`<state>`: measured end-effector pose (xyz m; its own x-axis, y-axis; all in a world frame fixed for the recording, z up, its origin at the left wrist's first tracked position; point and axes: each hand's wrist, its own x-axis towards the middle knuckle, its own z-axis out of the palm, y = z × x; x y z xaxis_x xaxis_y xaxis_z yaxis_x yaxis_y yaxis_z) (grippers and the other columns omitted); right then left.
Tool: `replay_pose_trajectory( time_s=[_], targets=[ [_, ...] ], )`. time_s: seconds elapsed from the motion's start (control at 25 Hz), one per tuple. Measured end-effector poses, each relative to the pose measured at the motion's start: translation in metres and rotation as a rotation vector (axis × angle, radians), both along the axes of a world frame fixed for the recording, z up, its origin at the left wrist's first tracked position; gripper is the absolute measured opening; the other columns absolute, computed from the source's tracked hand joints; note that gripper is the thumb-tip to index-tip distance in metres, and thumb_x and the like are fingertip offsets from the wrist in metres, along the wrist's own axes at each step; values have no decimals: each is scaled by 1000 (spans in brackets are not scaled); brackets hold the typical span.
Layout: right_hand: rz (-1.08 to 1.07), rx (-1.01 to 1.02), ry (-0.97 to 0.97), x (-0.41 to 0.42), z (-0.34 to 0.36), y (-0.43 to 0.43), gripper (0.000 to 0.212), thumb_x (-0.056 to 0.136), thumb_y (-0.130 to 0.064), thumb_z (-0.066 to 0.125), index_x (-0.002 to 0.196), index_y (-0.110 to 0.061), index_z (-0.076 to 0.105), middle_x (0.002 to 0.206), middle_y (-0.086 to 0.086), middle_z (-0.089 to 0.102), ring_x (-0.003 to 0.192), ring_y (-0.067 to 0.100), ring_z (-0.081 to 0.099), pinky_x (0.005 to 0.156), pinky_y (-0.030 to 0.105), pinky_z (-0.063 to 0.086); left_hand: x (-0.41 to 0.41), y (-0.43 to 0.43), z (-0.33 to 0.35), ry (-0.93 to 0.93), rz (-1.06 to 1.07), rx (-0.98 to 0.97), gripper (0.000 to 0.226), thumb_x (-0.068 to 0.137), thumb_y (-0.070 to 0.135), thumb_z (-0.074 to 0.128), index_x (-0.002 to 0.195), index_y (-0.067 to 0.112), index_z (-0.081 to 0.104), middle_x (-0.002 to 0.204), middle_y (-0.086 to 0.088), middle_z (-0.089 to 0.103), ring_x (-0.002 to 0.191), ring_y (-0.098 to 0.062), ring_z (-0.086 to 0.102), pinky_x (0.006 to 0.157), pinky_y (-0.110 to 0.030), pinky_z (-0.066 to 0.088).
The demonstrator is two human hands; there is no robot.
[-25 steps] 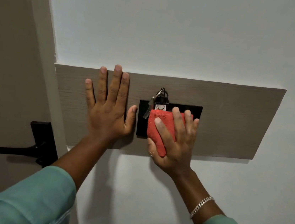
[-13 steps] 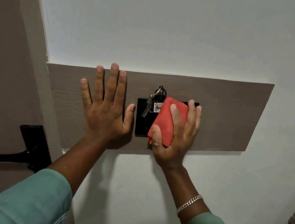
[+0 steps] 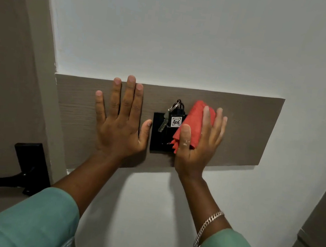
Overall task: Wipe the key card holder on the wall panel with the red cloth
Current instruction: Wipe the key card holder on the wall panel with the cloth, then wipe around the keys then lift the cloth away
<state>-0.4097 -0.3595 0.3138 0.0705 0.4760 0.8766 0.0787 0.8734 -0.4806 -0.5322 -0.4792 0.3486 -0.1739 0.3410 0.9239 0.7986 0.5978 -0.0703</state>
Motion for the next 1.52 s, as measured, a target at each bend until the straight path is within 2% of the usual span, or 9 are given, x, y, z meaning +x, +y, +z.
replay_pose_trajectory(
  time_s=[0.16,0.28,0.4,0.56,0.88,1.08,1.2,1.32,1.52],
  targets=[
    [-60,332,-374,23,-15,23,72,94,-57,41,152,-20,20,163,13,12,155,30,-2,122,63,20,16,-21,1,-121,-238,-51,81,87,33,49,154,6,12,164,-14,9,152,-26,2,121,-55,0],
    [-62,368,-496,37,-24,35,79,94,-61,41,155,-28,5,165,12,4,155,33,-4,121,64,23,56,-32,-33,-427,-553,298,49,85,16,52,133,6,50,133,-15,57,123,-27,53,104,-52,44],
    [-35,364,-578,44,-18,34,84,93,-60,43,155,-27,-4,166,12,-1,155,33,-7,125,61,15,105,-17,-47,-898,-689,439,19,93,29,57,90,13,65,78,0,69,74,-20,66,67,-37,55],
    [96,478,-706,66,-11,46,92,86,-42,56,156,-19,2,165,18,-5,154,34,-12,126,61,6,122,31,-33,-1326,-732,404,37,82,45,69,78,9,62,78,-14,73,72,-26,70,71,-43,60],
    [-12,622,-1121,114,8,68,94,88,-68,50,155,-30,-4,167,7,-11,155,27,-14,120,71,7,151,63,-46,-1379,-597,564,14,85,24,69,76,14,65,76,-13,72,71,-30,71,71,-52,62],
    [296,-121,-742,155,-31,69,91,86,-69,49,152,-44,-8,167,-2,-14,154,24,-18,123,53,-3,180,79,-56,-1600,-849,453,12,92,17,64,91,5,65,73,-13,71,51,-22,64,58,-33,62],
    [667,-689,-318,194,-54,89,87,87,-40,69,153,-35,13,160,5,34,145,23,40,120,44,37,206,106,-71,-1644,-975,270,13,94,16,61,100,4,63,83,-15,72,56,-24,68,56,-27,61],
    [606,-906,-149,251,-76,126,52,87,-9,71,134,-17,49,126,9,67,113,25,67,90,33,57,244,156,-98,-1711,-1043,94,15,93,17,62,102,5,63,87,-19,73,63,-26,70,57,-28,62],
    [349,-1091,-38,366,-133,218,38,72,-2,68,108,-15,63,95,5,72,80,17,71,66,25,58,344,269,-169,-1828,-927,-205,11,88,17,69,82,9,66,80,-17,69,68,-26,66,65,-38,59]
  ],
)
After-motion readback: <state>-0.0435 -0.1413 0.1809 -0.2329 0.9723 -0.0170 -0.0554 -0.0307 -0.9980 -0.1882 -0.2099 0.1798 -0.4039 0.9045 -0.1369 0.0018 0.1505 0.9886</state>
